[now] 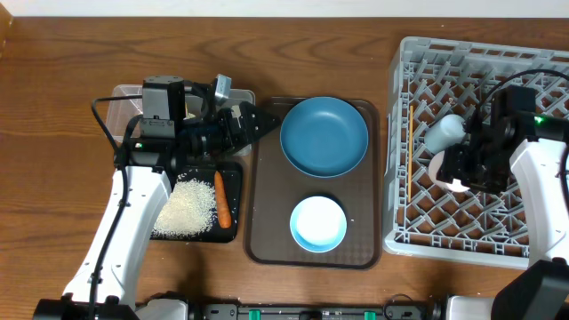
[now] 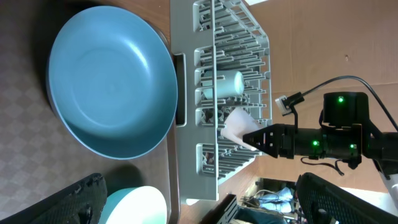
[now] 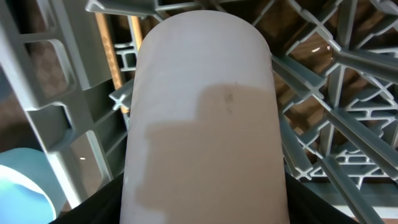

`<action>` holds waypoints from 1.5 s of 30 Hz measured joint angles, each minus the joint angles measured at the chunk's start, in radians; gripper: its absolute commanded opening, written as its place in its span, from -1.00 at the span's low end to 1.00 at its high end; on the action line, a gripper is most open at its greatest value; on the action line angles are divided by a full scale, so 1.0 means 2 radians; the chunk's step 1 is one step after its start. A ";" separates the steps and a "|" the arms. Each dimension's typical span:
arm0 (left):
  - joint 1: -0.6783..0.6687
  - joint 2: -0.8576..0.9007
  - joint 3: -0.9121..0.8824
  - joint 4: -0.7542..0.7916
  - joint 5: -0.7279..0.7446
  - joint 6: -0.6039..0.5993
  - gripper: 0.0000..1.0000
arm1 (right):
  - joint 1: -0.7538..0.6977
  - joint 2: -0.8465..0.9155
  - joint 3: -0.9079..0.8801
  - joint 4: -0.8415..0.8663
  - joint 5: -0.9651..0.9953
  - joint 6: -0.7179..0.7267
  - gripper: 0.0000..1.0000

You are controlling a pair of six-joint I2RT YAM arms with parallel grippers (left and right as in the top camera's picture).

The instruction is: Sort waste into correct bins and load items into the dishwasher rack

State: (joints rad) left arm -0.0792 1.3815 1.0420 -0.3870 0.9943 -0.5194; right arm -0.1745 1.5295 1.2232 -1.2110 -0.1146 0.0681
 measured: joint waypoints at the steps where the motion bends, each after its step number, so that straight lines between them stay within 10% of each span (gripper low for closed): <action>1: 0.000 0.000 0.000 0.000 0.000 0.000 1.00 | 0.000 0.000 -0.002 0.001 0.001 0.000 -0.81; 13: 0.000 0.000 0.000 0.000 0.000 0.000 1.00 | 0.000 0.000 -0.007 0.006 0.005 0.003 0.50; 33: 0.000 0.000 0.000 0.000 0.000 0.000 1.00 | 0.007 0.001 0.115 -0.078 -0.057 -0.017 0.17; 45: 0.000 0.000 0.000 -0.014 -0.019 0.000 1.00 | 0.151 0.000 0.110 -0.005 -0.021 0.029 0.05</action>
State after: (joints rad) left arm -0.0795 1.3815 1.0420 -0.4152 0.9573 -0.5194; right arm 0.1276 1.5291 1.4433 -1.2213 -0.1562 0.1253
